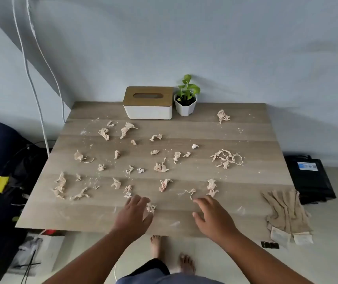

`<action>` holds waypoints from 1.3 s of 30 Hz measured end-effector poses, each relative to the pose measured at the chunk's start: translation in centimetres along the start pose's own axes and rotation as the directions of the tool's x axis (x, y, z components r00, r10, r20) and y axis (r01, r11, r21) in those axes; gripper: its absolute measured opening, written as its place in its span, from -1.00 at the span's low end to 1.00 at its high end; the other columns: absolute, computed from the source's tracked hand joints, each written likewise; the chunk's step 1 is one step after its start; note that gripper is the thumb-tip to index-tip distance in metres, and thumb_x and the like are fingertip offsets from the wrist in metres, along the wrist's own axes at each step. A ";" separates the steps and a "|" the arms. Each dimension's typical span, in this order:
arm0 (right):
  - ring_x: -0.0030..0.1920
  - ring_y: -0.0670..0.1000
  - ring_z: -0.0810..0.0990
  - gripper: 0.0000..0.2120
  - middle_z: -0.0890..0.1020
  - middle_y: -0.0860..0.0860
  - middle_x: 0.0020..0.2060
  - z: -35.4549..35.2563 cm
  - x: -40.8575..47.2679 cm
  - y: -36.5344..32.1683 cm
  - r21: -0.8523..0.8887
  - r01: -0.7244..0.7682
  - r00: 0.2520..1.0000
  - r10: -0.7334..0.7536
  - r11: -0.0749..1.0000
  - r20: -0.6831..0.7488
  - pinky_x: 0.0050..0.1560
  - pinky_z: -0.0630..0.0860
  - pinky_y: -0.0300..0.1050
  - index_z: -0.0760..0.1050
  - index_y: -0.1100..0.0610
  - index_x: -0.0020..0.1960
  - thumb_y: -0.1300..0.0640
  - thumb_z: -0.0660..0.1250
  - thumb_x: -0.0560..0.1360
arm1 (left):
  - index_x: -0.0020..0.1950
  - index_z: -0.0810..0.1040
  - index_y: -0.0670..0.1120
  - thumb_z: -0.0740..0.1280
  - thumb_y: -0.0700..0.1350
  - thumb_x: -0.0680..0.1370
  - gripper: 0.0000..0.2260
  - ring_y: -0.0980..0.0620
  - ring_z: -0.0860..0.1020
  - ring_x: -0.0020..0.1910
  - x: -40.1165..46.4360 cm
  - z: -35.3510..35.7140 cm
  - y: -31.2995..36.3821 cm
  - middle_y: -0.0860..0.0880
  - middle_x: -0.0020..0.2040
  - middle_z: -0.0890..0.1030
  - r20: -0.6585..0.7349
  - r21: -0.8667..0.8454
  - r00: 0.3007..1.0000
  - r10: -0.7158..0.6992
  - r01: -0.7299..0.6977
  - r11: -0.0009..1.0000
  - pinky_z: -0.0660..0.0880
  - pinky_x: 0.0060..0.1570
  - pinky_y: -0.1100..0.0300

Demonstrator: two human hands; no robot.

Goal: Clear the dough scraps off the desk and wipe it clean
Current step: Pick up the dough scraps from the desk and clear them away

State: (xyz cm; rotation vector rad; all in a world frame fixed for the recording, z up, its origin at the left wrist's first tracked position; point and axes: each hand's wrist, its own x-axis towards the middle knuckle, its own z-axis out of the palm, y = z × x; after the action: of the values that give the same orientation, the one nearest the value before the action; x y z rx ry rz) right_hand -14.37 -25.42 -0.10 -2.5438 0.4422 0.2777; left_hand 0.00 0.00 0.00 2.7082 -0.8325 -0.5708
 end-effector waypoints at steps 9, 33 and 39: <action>0.35 0.08 0.46 -0.48 0.42 0.04 0.36 0.9 4.5 -0.4 -0.063 -0.071 0.997 0.071 0.995 0.008 0.23 0.55 0.01 0.38 0.03 0.52 -0.01 0.34 0.59 | 0.36 0.51 0.04 0.45 0.38 0.39 -0.34 -0.08 0.49 0.29 2.9 0.5 -1.1 -0.01 0.20 0.49 0.025 0.028 0.999 -0.040 0.039 0.999 0.62 0.01 -0.03; 0.00 0.18 0.60 -0.85 0.56 0.07 0.09 2.9 4.9 -1.4 -0.010 -0.096 0.995 0.096 0.995 -0.012 -0.08 0.53 0.04 0.52 0.14 0.14 0.21 0.21 0.63 | 0.17 0.48 -0.11 0.21 -0.05 0.67 -0.83 -0.22 0.60 0.05 2.5 1.1 -1.0 -0.09 0.11 0.57 0.125 -0.071 0.992 0.012 -0.004 0.997 0.48 -0.09 -0.04; 0.05 0.11 0.64 -0.78 0.64 0.07 0.08 3.0 3.1 -1.5 0.101 -0.141 0.990 0.142 0.985 -0.001 0.04 0.55 -0.02 0.55 0.18 0.22 0.25 0.21 0.63 | 0.17 0.50 -0.08 0.21 -0.06 0.66 -0.84 -0.23 0.61 -0.02 2.4 1.0 -1.0 -0.08 0.03 0.63 0.092 -0.122 0.996 0.019 -0.008 0.993 0.48 -0.14 0.01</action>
State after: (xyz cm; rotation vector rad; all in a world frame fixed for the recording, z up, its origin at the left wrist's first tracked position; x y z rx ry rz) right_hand -11.22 -23.36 -2.78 -2.4200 0.6262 0.2905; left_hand 1.90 -0.74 -1.92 2.5815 -0.8105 -0.7253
